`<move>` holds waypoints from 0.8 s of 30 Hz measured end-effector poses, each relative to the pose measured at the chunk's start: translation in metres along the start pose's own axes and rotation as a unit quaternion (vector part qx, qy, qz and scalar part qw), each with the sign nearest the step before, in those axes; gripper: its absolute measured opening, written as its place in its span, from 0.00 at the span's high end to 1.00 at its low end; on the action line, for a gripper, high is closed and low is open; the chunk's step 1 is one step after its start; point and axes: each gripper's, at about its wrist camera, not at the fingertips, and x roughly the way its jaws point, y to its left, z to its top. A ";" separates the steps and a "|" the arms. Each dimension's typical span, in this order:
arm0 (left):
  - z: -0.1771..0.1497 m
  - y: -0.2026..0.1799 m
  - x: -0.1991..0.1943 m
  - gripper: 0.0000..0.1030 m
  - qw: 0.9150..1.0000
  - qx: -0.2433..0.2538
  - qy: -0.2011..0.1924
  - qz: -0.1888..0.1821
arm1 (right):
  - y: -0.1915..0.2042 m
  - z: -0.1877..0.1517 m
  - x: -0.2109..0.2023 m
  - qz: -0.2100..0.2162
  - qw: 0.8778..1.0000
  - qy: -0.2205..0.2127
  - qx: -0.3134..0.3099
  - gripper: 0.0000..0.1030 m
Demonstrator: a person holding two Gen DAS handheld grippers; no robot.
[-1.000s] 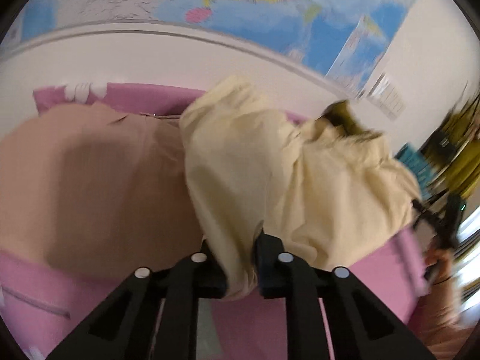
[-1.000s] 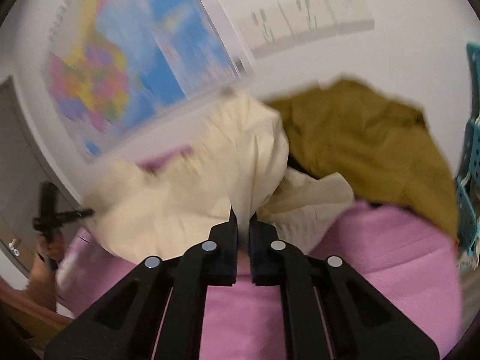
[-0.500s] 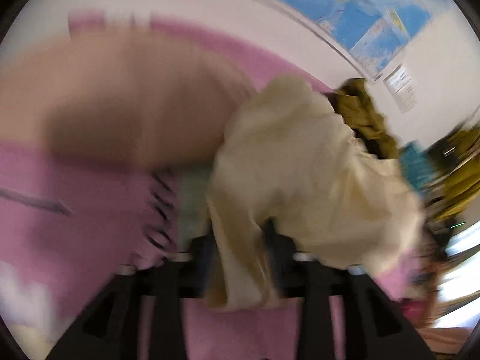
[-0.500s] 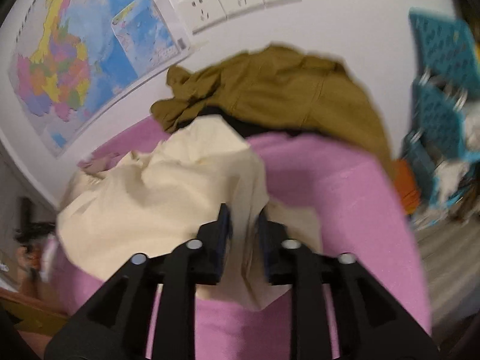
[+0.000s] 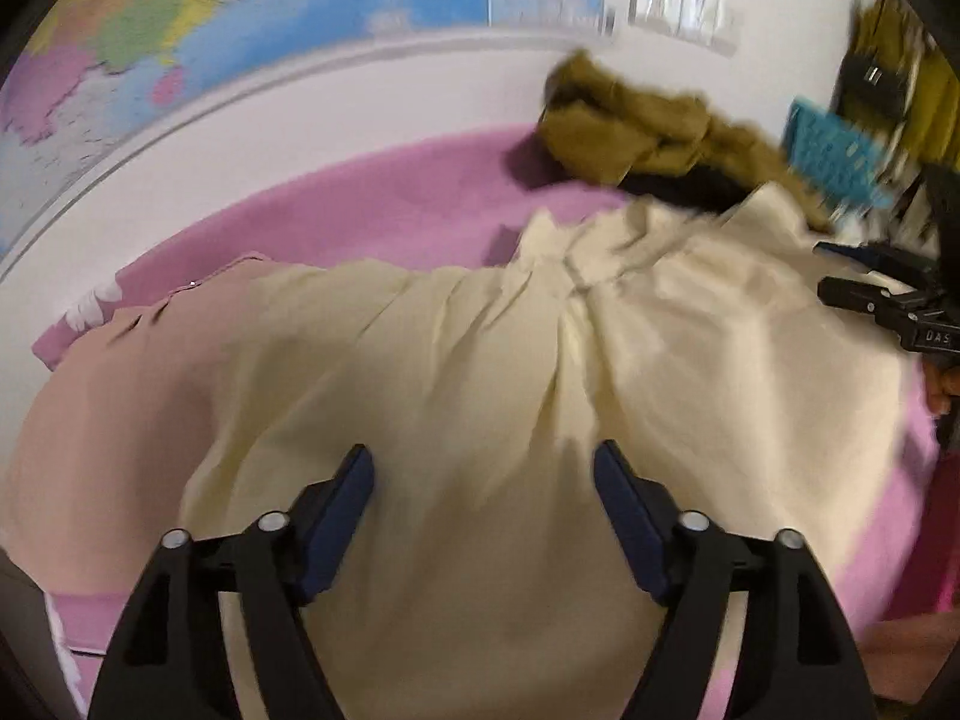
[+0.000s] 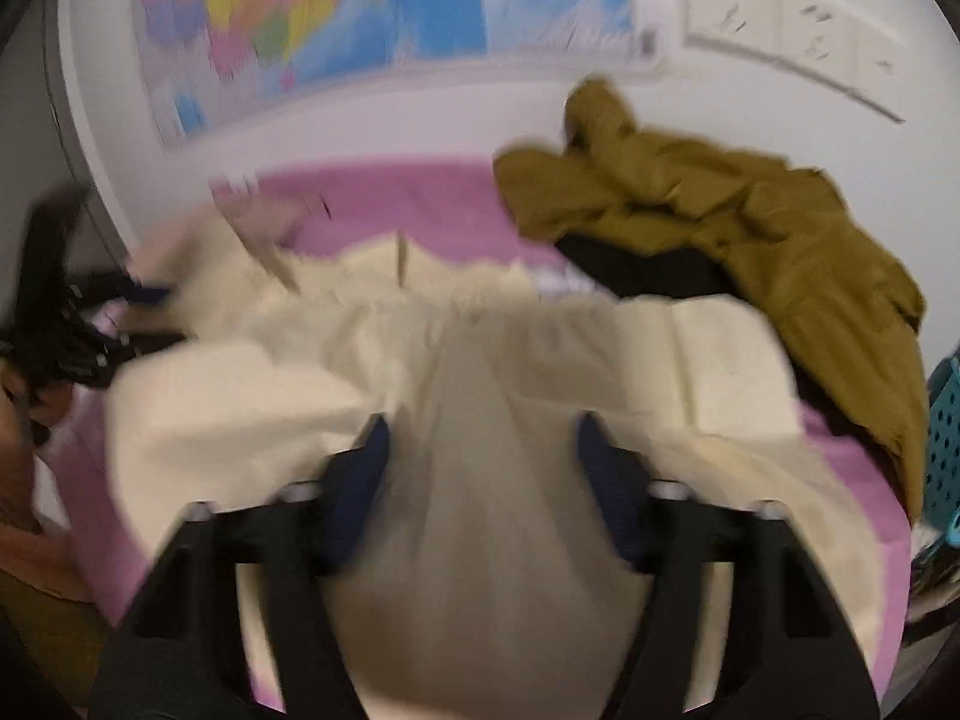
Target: Fold large clothes
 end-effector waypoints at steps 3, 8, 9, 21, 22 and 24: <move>0.009 0.008 0.014 0.97 1.000 -0.014 0.007 0.013 | -0.003 -0.005 0.010 0.002 1.000 0.000 0.012 0.95; 0.039 0.041 -0.002 0.99 0.996 -0.076 -0.044 -0.014 | -0.001 0.016 -0.040 -0.023 0.992 -0.123 0.022 0.98; 0.041 0.045 -0.006 0.99 0.995 -0.082 -0.056 -0.015 | 0.001 0.020 -0.043 -0.036 0.988 -0.146 0.020 0.98; 0.039 0.058 0.052 0.93 0.995 -0.099 -0.008 -0.012 | -0.018 0.011 0.031 -0.026 0.999 -0.024 0.032 0.87; 0.040 0.059 0.051 0.93 0.995 -0.102 -0.009 -0.017 | -0.021 0.010 0.026 -0.016 0.999 -0.025 0.040 0.77; 0.038 0.061 0.041 0.81 0.994 -0.108 -0.021 -0.026 | -0.023 0.005 0.005 -0.007 0.998 -0.040 0.047 0.64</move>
